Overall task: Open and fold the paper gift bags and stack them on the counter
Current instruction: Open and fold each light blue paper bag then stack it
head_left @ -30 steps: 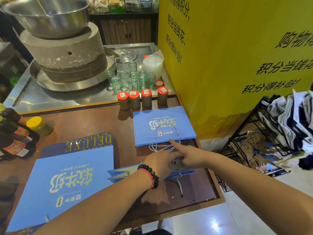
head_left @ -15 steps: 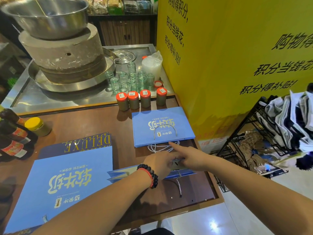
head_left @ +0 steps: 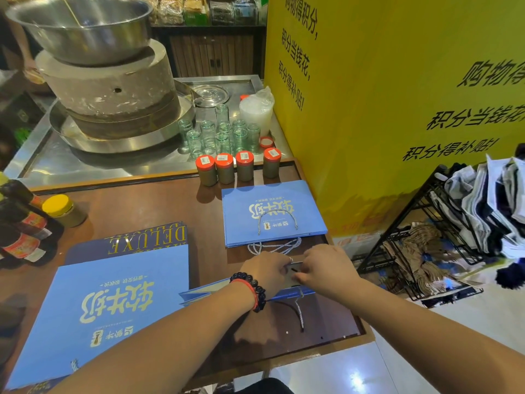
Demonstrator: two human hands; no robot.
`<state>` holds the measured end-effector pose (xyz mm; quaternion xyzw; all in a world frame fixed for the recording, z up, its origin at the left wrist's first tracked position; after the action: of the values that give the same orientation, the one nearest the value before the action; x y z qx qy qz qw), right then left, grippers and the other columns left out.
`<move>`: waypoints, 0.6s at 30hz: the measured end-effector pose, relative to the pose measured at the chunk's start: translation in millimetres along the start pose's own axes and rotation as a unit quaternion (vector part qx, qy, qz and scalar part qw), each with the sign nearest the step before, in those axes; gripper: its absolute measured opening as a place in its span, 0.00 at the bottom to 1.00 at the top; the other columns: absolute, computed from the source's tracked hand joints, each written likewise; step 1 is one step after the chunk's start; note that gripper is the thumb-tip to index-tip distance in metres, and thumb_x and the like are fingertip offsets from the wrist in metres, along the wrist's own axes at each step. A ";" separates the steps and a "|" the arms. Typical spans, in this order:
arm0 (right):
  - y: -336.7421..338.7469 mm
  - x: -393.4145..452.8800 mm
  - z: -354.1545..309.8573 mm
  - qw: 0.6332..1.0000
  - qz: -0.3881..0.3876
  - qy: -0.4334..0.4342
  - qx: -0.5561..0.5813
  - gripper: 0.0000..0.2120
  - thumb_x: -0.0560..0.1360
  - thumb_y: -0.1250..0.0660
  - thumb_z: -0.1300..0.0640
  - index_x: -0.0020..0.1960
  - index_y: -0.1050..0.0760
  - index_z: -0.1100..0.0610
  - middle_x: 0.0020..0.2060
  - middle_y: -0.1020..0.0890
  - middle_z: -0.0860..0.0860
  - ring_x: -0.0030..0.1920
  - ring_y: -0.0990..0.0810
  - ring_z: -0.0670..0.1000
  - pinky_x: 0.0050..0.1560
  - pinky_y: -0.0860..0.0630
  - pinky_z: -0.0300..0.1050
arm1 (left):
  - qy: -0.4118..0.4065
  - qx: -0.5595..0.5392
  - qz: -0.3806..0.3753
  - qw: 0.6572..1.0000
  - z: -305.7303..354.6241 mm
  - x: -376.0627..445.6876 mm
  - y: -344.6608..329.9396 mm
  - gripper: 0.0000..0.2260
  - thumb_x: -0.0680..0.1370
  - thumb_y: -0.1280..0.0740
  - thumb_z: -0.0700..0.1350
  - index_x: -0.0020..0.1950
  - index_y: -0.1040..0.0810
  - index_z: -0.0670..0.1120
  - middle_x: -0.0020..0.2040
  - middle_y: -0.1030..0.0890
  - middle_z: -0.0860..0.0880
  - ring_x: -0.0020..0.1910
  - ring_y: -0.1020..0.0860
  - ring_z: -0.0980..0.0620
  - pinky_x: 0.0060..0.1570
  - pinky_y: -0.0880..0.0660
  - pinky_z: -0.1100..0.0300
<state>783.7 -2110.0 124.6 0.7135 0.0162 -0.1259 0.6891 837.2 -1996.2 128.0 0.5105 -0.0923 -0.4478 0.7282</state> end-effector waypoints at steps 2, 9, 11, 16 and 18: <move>-3.9 -2.5 2.2 0.997 -0.038 -0.058 0.025 0.24 0.73 0.37 0.36 0.28 0.29 0.52 0.32 0.28 0.47 0.41 0.29 0.51 0.50 0.35 0.48 | -0.001 0.004 -0.010 1.000 2.6 -0.1 2.4 0.10 0.80 0.44 0.41 0.50 0.23 0.47 0.45 0.21 0.47 0.42 0.24 0.46 0.39 0.28 0.56; -7.0 -1.8 -16.3 0.997 -0.038 -0.049 0.035 0.13 0.78 0.42 0.45 0.37 0.30 0.49 0.42 0.22 0.47 0.51 0.24 0.52 0.72 0.44 0.59 | 0.000 -0.008 -0.033 0.999 -1.9 0.3 1.8 0.11 0.80 0.44 0.41 0.50 0.22 0.48 0.48 0.19 0.46 0.47 0.22 0.45 0.48 0.23 0.50; -9.2 -0.3 -17.0 0.998 -0.030 -0.039 0.042 0.13 0.78 0.43 0.46 0.37 0.29 0.50 0.42 0.21 0.47 0.47 0.25 0.51 0.71 0.43 0.58 | 0.004 -0.009 -0.031 0.999 -3.8 -0.6 1.6 0.10 0.80 0.44 0.41 0.47 0.23 0.50 0.47 0.20 0.47 0.46 0.22 0.46 0.46 0.23 0.52; -8.3 0.0 -10.9 0.997 -0.040 -0.020 0.070 0.18 0.77 0.42 0.47 0.37 0.21 0.55 0.43 0.23 0.47 0.47 0.27 0.49 0.71 0.45 0.57 | 0.004 0.015 -0.018 1.000 -3.1 0.2 2.5 0.10 0.80 0.44 0.43 0.45 0.27 0.54 0.44 0.23 0.49 0.43 0.24 0.47 0.41 0.27 0.56; -6.9 -2.5 -8.3 0.996 -0.053 -0.007 0.077 0.18 0.77 0.42 0.48 0.38 0.20 0.55 0.50 0.23 0.46 0.52 0.27 0.50 0.73 0.48 0.56 | 0.006 0.030 -0.009 0.999 -4.4 2.0 2.9 0.08 0.80 0.44 0.43 0.45 0.26 0.52 0.45 0.22 0.49 0.44 0.24 0.47 0.40 0.28 0.57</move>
<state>781.3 -2101.0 118.6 0.7619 0.0393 -0.1684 0.6242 842.6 -1994.5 127.7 0.5361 -0.0966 -0.4483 0.7087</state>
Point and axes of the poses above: each hand's wrist, its own x-axis towards the middle knuckle, its own y-axis out of the back of the hand, z = x × y, the point moved 6 cm from there along x, towards the middle knuckle
